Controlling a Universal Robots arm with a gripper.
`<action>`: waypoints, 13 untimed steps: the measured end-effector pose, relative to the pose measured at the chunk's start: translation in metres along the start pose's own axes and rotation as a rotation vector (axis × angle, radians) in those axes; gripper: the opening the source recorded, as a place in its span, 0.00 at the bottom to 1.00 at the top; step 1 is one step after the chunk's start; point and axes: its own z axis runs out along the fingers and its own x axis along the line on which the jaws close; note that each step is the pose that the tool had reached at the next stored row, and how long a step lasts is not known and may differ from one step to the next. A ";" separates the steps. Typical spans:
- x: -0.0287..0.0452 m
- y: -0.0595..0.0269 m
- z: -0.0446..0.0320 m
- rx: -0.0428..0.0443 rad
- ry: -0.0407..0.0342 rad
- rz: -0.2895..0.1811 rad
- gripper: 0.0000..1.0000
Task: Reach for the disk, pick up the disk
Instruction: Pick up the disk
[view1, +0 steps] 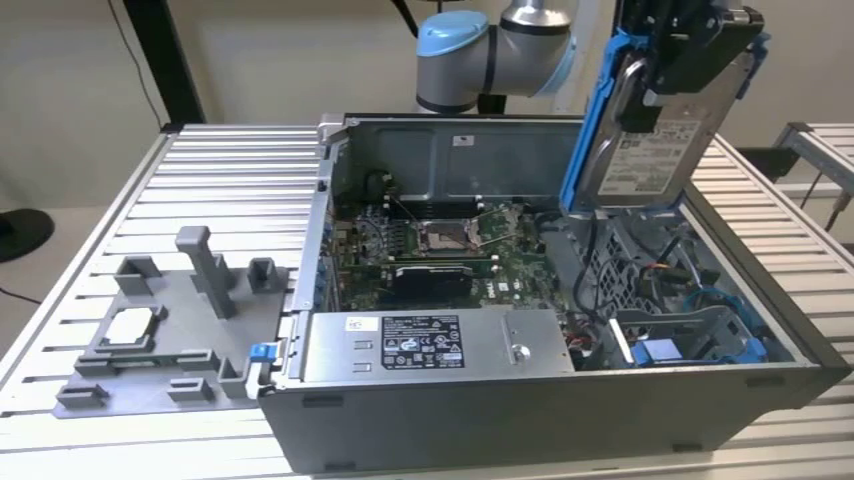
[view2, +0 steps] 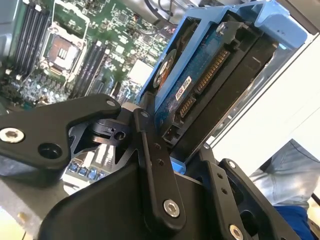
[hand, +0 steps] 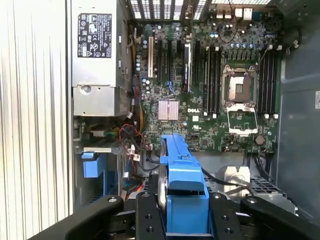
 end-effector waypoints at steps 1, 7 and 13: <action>0.0011 -0.0001 0.0000 -0.0003 0.0000 0.000 0.00; 0.0079 -0.0005 0.0000 -0.0020 0.0000 0.000 0.00; 0.0158 -0.0012 -0.0001 -0.0041 0.0001 0.000 0.00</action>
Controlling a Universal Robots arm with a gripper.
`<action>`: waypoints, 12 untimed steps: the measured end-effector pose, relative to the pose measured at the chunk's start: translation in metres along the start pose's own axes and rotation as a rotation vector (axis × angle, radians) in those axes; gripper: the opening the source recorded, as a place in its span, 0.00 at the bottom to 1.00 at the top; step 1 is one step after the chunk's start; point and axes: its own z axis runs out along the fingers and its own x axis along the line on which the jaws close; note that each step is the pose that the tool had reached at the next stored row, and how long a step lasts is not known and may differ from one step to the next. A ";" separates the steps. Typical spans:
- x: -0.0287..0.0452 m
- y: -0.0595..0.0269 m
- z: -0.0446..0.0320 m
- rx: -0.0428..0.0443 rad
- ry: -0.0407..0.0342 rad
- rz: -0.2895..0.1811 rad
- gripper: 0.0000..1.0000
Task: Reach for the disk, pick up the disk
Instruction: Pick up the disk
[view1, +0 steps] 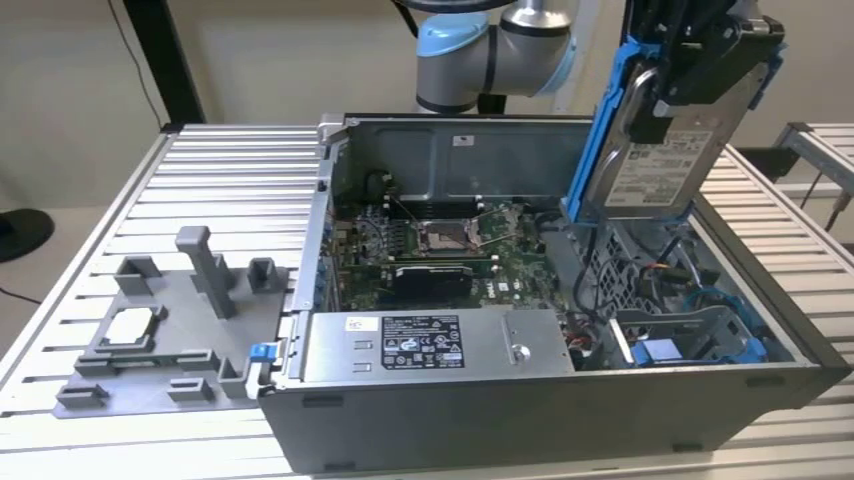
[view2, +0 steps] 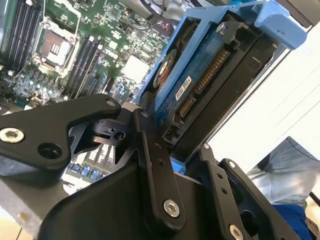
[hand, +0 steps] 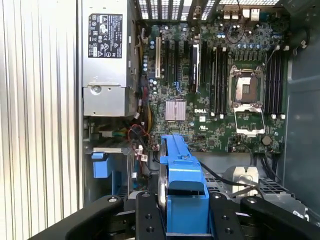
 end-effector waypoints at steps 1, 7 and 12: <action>0.0014 -0.0001 0.0000 -0.0004 0.0000 0.000 0.00; 0.0093 -0.0009 0.0000 -0.0029 0.0000 0.000 0.00; 0.0162 -0.0014 0.0000 -0.0044 0.0000 0.000 0.00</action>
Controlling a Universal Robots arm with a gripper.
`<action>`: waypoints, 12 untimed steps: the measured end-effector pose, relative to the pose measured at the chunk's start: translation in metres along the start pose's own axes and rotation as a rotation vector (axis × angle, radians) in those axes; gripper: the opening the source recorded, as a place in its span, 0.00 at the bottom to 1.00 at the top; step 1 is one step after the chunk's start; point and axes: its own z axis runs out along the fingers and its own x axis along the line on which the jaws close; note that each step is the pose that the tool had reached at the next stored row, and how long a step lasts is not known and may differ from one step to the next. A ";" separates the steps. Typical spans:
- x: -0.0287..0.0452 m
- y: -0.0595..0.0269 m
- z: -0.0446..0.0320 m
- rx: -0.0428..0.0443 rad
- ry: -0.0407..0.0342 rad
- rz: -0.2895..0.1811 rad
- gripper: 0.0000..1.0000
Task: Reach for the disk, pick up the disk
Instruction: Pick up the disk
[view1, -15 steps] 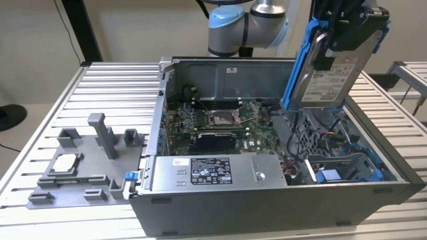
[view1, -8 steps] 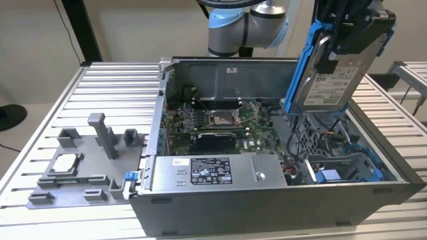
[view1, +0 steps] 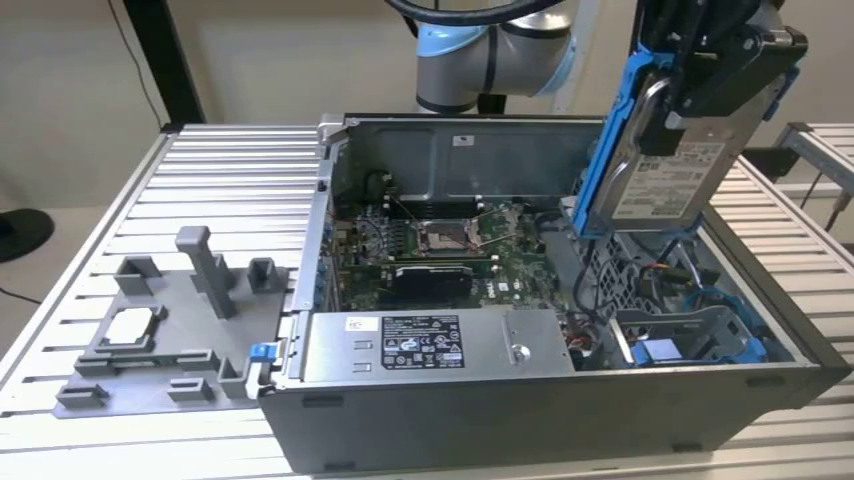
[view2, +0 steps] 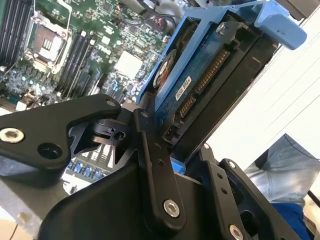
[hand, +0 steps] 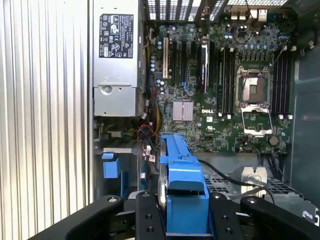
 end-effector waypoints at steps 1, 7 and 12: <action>0.0013 -0.0001 0.0000 -0.0003 0.0001 0.000 0.00; 0.0103 -0.0025 -0.0001 -0.0026 0.0001 0.000 0.00; 0.0181 -0.0083 -0.0002 -0.0047 0.0001 0.000 0.00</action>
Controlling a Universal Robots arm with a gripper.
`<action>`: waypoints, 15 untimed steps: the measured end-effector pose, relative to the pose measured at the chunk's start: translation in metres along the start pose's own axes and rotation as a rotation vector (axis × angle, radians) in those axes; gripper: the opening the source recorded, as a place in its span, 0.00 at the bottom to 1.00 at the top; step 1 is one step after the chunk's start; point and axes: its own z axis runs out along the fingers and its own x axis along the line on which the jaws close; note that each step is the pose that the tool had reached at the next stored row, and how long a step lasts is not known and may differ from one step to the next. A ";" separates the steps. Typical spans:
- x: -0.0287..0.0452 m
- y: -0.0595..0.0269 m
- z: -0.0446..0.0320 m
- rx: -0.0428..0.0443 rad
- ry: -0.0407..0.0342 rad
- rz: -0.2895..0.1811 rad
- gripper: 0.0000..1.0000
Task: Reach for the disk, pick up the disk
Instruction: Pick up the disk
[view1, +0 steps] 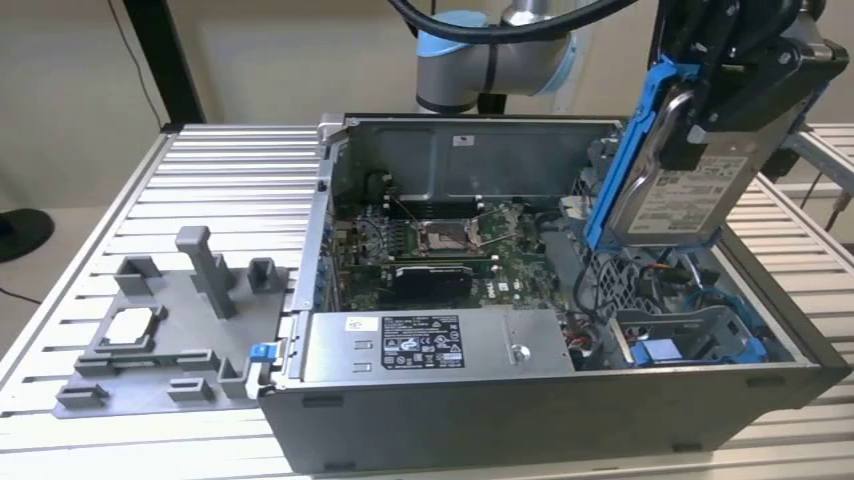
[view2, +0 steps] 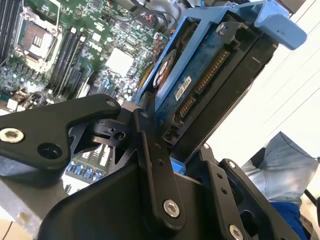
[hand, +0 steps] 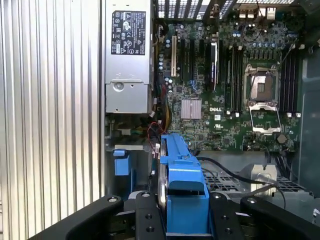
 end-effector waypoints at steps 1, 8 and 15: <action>0.0014 -0.0012 -0.0001 -0.0002 0.0000 0.000 0.00; 0.0124 -0.0101 -0.0003 -0.0037 0.0001 0.000 0.00; 0.0278 -0.0160 -0.0005 -0.0072 0.0002 0.000 0.00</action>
